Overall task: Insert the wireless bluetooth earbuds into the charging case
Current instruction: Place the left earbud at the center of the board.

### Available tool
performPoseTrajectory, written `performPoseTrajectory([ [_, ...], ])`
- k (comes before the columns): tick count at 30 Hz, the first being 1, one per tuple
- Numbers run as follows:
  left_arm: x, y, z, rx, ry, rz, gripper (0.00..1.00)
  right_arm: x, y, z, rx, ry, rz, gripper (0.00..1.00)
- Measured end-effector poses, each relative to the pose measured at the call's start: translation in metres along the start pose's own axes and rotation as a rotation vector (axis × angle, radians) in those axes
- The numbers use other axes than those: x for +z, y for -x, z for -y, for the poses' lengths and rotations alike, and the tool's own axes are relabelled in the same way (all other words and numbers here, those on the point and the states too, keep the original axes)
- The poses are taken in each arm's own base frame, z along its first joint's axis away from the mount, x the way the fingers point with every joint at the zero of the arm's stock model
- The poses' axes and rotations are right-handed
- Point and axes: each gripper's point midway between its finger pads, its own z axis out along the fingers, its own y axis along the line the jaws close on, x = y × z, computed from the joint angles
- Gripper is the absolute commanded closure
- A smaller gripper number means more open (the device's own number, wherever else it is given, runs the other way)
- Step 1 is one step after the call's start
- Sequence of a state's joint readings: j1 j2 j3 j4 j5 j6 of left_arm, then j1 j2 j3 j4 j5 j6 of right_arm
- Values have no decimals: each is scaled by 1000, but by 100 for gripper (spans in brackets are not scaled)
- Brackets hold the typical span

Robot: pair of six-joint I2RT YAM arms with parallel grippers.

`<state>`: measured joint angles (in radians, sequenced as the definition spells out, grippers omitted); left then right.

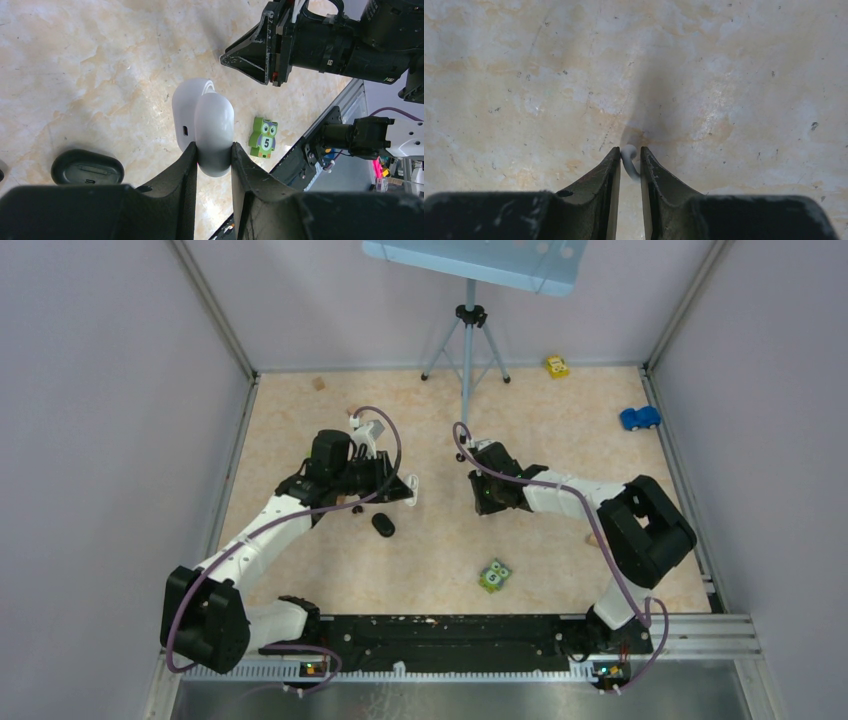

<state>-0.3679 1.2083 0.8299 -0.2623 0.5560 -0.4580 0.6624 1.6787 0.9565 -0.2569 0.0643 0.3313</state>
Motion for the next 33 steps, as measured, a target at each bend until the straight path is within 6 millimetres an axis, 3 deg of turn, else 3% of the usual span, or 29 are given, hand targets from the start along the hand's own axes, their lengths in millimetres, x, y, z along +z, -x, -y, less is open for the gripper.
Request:
performPoseTrajectory([
  [13, 0, -1, 1, -1, -8, -4, 100, -9, 6, 3, 2, -17, 25, 78],
  [24, 0, -2, 4, -1, -21, -10, 100, -9, 5, 3, 2, -17, 20, 86],
  [33, 2, -3, 3, -4, -25, -17, 100, -9, 5, 3, -3, -15, 19, 86],
])
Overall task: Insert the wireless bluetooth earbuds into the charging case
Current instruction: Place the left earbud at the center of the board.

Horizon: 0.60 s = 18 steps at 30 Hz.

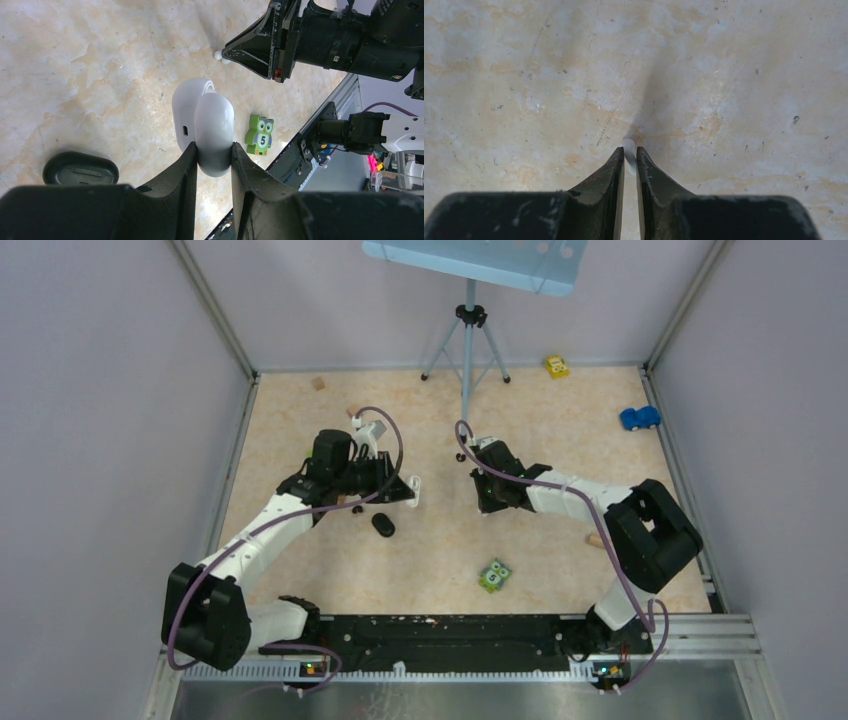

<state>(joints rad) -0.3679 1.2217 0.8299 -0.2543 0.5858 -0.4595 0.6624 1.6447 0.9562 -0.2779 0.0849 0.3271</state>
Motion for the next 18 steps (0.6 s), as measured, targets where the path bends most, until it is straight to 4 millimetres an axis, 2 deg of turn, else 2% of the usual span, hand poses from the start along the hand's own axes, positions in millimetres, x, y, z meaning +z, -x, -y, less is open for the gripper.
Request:
performPoseTrajectory([
  [18, 0, 0, 0, -7, 0, 0, 100, 0, 0, 1, -13, -2, -1, 82],
])
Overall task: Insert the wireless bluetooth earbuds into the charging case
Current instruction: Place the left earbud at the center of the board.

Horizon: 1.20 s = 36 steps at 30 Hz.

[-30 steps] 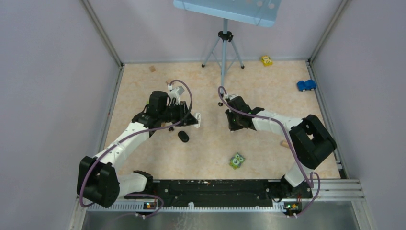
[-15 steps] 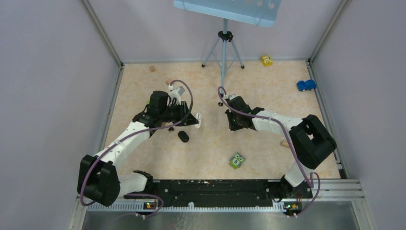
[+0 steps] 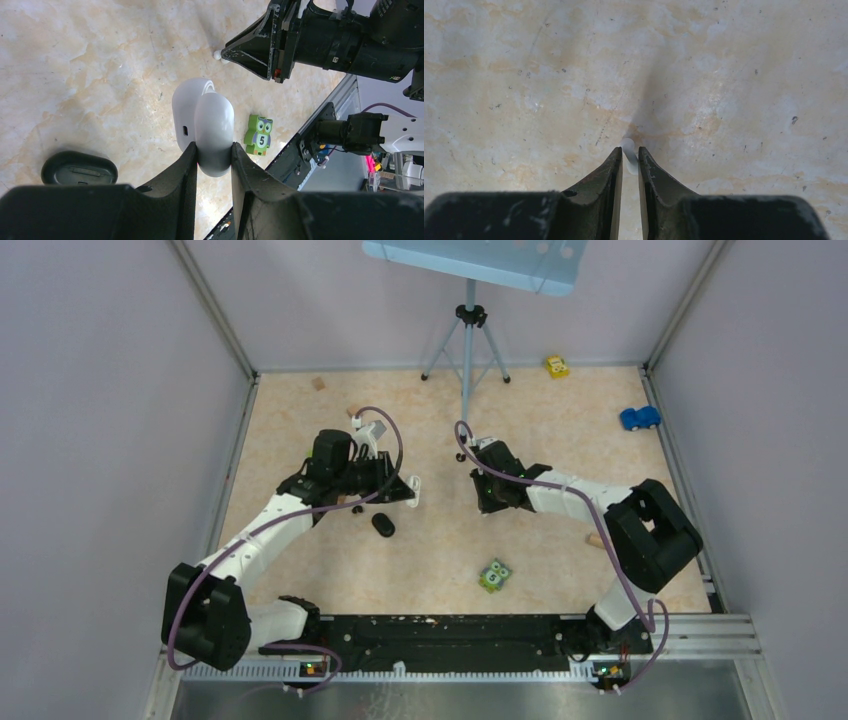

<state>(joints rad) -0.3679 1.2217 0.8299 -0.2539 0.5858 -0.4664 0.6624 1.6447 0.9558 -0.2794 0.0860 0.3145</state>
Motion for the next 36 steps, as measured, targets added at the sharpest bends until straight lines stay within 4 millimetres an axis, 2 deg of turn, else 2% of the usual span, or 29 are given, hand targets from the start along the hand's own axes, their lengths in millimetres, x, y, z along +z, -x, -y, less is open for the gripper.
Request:
performPoseTrajectory([
  [21, 1, 2, 1, 3, -5, 9, 100, 0, -2, 0, -1, 3, -6, 82],
  [26, 1, 2, 1, 4, -5, 10, 100, 2, -11, 1, -3, 5, -29, 83],
  [36, 1, 2, 1, 3, -6, 10, 100, 2, -12, -1, -8, 15, -32, 100],
])
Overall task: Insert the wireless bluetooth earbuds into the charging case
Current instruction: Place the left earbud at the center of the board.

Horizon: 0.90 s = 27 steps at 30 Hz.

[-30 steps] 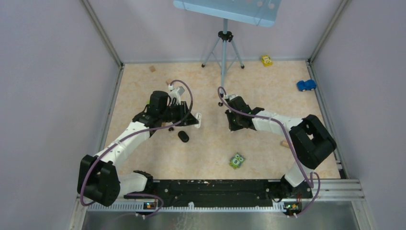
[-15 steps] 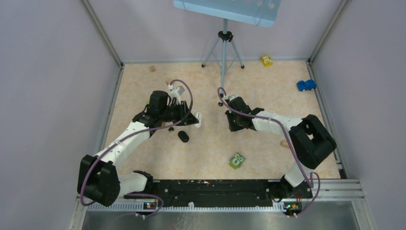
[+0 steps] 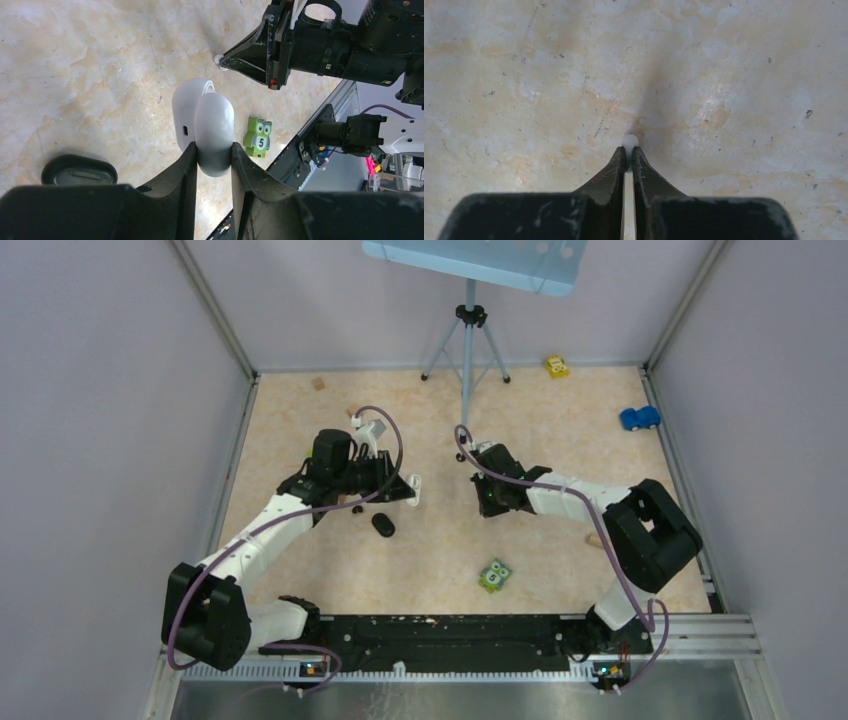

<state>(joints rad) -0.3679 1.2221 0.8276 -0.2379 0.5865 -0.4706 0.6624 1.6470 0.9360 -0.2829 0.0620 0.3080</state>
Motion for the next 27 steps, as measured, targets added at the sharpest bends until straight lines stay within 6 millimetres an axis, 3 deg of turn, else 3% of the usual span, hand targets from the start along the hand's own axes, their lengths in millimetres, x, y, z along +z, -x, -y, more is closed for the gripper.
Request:
performPoseTrajectory([
  [9, 4, -3, -2, 1, -11, -21, 100, -8, -1, 0, -2, 2, -3, 100],
  [16, 13, -26, 3, 59, -132, -167, 100, -63, 29, -18, -93, 123, 158, 100],
  [19, 18, -36, 3, 50, -183, -248, 100, -89, 36, -33, -219, 192, 244, 100],
  [23, 21, -46, 8, 18, -256, -331, 100, -105, 20, -58, -446, 279, 310, 100],
  [27, 21, -48, 22, -40, -367, -395, 100, -115, -16, -72, -678, 345, 376, 100],
])
